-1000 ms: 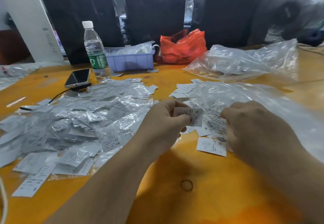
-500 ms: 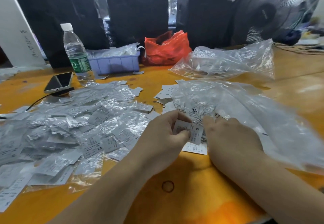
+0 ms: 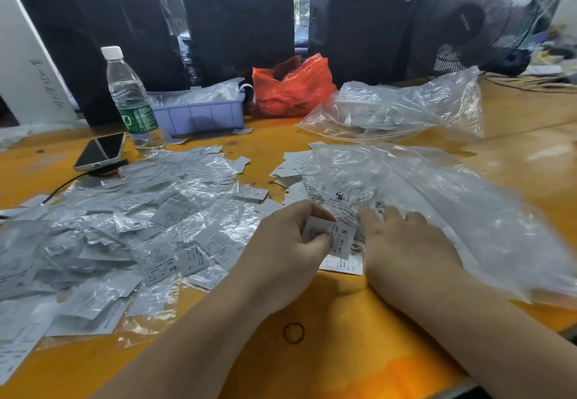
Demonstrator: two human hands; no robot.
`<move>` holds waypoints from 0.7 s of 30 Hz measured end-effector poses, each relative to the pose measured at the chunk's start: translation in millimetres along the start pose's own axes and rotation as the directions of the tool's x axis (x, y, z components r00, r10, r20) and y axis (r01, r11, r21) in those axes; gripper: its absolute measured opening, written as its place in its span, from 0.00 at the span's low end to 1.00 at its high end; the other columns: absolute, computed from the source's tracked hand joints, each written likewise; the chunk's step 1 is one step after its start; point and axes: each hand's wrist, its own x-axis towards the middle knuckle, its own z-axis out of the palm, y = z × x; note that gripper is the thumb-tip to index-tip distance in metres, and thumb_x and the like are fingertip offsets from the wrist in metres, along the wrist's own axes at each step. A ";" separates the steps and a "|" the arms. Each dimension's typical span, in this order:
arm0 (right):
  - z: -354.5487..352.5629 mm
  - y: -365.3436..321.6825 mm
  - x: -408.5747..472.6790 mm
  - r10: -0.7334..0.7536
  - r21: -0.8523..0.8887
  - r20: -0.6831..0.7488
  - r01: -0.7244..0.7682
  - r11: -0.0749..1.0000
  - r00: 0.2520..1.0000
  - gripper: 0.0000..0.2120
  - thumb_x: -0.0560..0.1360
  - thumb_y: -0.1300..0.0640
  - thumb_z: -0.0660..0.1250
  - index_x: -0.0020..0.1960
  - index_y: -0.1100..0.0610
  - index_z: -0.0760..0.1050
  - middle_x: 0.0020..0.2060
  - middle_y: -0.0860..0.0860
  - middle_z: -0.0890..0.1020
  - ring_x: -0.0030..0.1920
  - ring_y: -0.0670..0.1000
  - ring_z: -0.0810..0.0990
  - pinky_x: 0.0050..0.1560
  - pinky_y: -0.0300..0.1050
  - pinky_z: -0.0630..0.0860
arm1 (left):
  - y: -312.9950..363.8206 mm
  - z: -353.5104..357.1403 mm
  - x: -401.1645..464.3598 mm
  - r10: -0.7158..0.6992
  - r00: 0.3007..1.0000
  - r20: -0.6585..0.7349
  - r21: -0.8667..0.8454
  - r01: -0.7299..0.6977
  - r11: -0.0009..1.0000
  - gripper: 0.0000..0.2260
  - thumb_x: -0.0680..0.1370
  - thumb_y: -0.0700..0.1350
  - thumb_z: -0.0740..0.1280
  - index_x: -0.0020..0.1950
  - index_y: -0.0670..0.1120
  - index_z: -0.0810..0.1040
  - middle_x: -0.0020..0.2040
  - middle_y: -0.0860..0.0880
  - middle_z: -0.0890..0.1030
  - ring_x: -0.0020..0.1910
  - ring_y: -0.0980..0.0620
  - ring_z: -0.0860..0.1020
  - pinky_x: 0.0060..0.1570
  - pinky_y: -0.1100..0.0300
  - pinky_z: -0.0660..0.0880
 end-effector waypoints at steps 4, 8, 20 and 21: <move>-2.4 -3.5 -2.8 -0.094 -0.035 -0.101 0.091 0.995 0.990 0.16 0.79 0.58 0.51 0.66 0.53 0.62 0.62 0.54 0.72 0.59 0.56 0.70 0.44 0.46 0.63 | 0.2 1.0 -0.3 0.006 1.000 0.010 0.018 -0.006 1.000 0.08 0.77 0.44 0.68 0.45 0.58 0.78 0.36 0.60 0.80 0.31 0.60 0.75 0.29 0.70 0.70; -2.8 -4.6 -3.1 -0.135 -0.036 -0.140 0.131 0.991 0.981 0.14 0.78 0.58 0.54 0.64 0.52 0.63 0.61 0.53 0.69 0.59 0.55 0.68 0.46 0.45 0.64 | -0.4 -0.4 0.8 0.005 1.000 -0.002 0.029 -0.005 1.000 0.08 0.77 0.44 0.67 0.45 0.58 0.78 0.36 0.60 0.80 0.32 0.59 0.75 0.30 0.66 0.71; -10.8 -8.6 -9.7 -0.126 0.055 -0.194 0.139 0.989 0.973 0.11 0.77 0.58 0.59 0.59 0.50 0.66 0.53 0.49 0.75 0.52 0.52 0.73 0.41 0.43 0.66 | -1.8 -2.7 0.8 -0.020 1.000 -0.017 0.028 0.020 0.999 0.07 0.77 0.44 0.68 0.46 0.58 0.78 0.36 0.60 0.80 0.33 0.61 0.76 0.31 0.70 0.70; -11.9 -7.7 -10.3 -0.134 0.068 -0.238 0.154 0.986 0.962 0.12 0.74 0.59 0.63 0.57 0.51 0.69 0.51 0.49 0.77 0.50 0.53 0.74 0.40 0.43 0.67 | -1.5 -4.0 0.6 -0.023 0.999 -0.023 0.027 0.024 0.999 0.07 0.77 0.44 0.68 0.46 0.58 0.78 0.36 0.60 0.80 0.34 0.61 0.76 0.31 0.71 0.70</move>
